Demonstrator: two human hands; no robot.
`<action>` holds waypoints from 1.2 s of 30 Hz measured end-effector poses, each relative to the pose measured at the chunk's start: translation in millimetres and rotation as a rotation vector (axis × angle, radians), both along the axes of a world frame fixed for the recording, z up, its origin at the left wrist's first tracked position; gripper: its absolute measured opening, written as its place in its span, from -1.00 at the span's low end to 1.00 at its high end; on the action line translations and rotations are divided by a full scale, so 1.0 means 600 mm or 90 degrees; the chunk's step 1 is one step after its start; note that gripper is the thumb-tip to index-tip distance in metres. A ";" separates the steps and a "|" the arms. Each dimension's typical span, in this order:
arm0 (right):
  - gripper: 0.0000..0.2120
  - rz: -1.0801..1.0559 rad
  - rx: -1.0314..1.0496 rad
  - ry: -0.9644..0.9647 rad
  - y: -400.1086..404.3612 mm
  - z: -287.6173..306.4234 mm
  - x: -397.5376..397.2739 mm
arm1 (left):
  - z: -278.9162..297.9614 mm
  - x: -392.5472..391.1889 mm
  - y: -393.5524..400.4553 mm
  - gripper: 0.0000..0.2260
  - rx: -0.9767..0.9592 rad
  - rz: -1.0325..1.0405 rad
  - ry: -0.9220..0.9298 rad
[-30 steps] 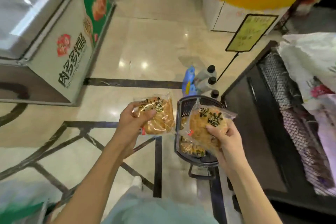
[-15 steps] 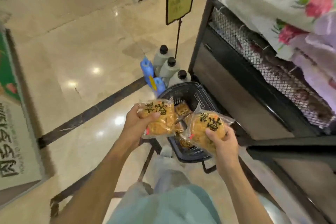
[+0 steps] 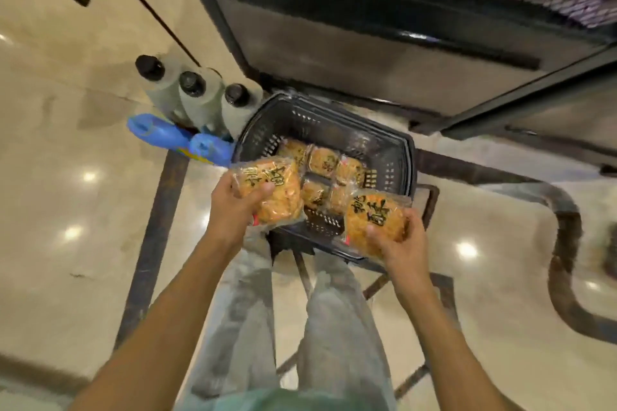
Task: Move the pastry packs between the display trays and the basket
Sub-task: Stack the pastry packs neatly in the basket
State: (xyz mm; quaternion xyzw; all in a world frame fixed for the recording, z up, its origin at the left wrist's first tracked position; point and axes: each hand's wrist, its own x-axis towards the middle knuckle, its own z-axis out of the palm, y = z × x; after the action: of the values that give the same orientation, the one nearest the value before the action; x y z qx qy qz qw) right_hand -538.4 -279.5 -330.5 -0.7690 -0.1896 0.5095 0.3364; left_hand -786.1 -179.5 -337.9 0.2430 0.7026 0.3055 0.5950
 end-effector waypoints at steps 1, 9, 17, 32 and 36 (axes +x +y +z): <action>-0.59 -0.005 -0.006 -0.020 0.006 -0.022 -0.007 | -0.030 -0.003 0.019 -0.71 -0.004 -0.026 0.004; -0.57 0.063 -0.075 -0.061 0.066 -0.355 -0.051 | -0.337 -0.019 0.148 -0.65 0.008 -0.212 0.051; -0.50 0.562 -0.183 -0.203 0.158 -0.710 -0.072 | -0.587 -0.025 0.161 -0.51 0.040 -0.308 0.040; -0.38 0.839 -0.190 -0.355 0.168 -0.863 -0.091 | -0.727 0.051 0.234 -0.64 0.050 -0.497 0.124; -0.32 0.700 -0.180 -0.350 0.163 -0.804 -0.071 | -0.739 0.090 0.249 -0.60 0.043 -0.610 0.192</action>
State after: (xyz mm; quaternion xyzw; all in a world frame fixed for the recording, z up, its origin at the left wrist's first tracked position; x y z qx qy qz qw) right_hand -581.0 -181.7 -813.1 -0.6988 -0.5676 0.4121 -0.1404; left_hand -732.0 -30.2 -781.3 0.5989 0.5799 -0.0177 0.5520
